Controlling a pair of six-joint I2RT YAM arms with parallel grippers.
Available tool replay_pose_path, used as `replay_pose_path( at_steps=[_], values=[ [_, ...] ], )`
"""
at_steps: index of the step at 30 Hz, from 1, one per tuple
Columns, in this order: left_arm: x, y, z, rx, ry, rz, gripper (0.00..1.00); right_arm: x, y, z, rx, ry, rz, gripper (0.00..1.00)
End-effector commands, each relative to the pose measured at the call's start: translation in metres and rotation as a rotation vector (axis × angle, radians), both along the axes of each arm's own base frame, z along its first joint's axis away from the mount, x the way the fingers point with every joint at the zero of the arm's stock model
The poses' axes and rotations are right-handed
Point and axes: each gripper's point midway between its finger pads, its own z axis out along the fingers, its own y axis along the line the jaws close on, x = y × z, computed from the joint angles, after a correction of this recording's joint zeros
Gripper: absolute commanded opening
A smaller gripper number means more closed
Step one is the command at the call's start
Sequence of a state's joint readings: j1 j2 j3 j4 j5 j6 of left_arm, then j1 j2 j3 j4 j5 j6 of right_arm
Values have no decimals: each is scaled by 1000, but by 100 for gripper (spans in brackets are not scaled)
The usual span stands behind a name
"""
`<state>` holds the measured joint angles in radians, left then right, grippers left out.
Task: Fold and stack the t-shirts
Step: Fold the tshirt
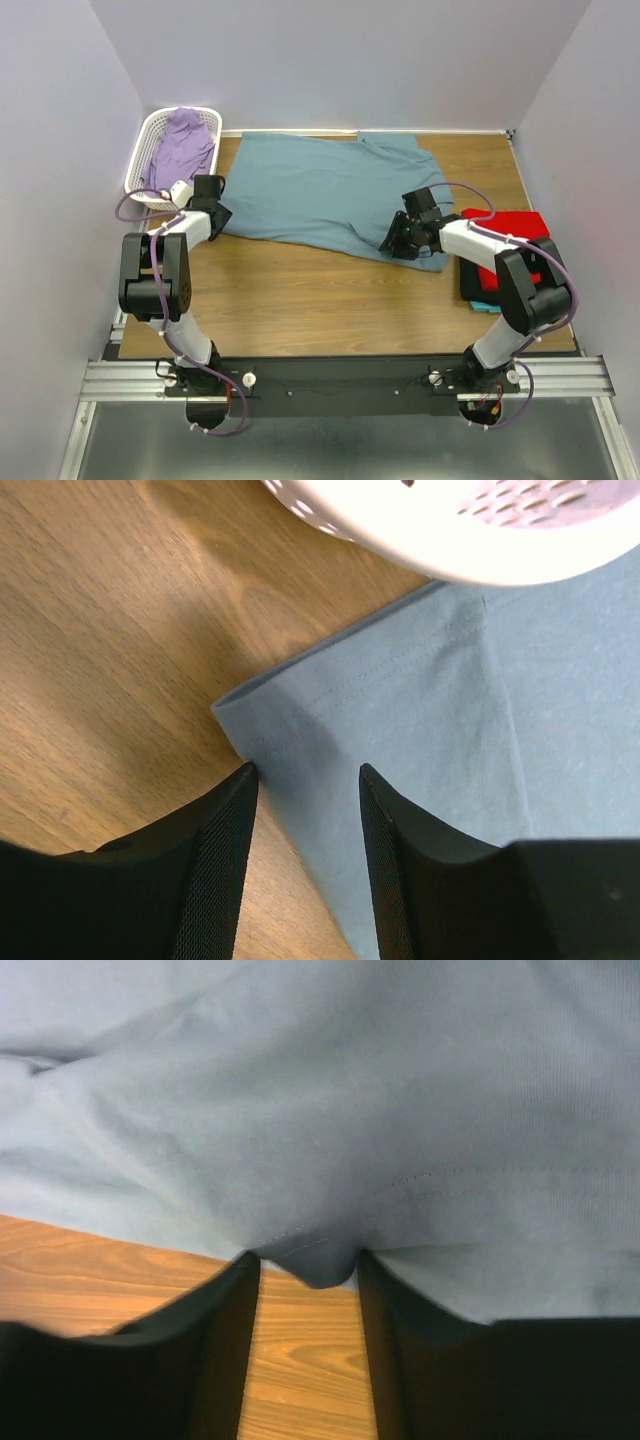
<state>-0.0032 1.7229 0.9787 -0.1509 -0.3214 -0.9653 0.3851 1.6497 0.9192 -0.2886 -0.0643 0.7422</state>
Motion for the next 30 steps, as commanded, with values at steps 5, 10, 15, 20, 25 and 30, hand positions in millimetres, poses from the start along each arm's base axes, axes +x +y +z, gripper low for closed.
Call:
replay_pose_path(
  at_steps=[5,10,15,20,25,30],
  values=[
    [0,9,-5,5,0,11,52,33,7,17,-6,-82,-26,26],
    [0,8,-5,-1,-2,3,52,50,7,23,-31,-120,-34,13],
    [0,4,-7,-19,-2,-11,52,77,8,29,-79,-167,-21,10],
    [3,-7,-1,-55,-23,-46,52,104,9,24,-129,-187,-19,10],
    [7,-21,13,-89,-54,-103,52,131,18,28,-149,-226,8,15],
    [9,-27,34,-96,-92,-152,52,151,23,15,-189,-237,66,16]
  ],
)
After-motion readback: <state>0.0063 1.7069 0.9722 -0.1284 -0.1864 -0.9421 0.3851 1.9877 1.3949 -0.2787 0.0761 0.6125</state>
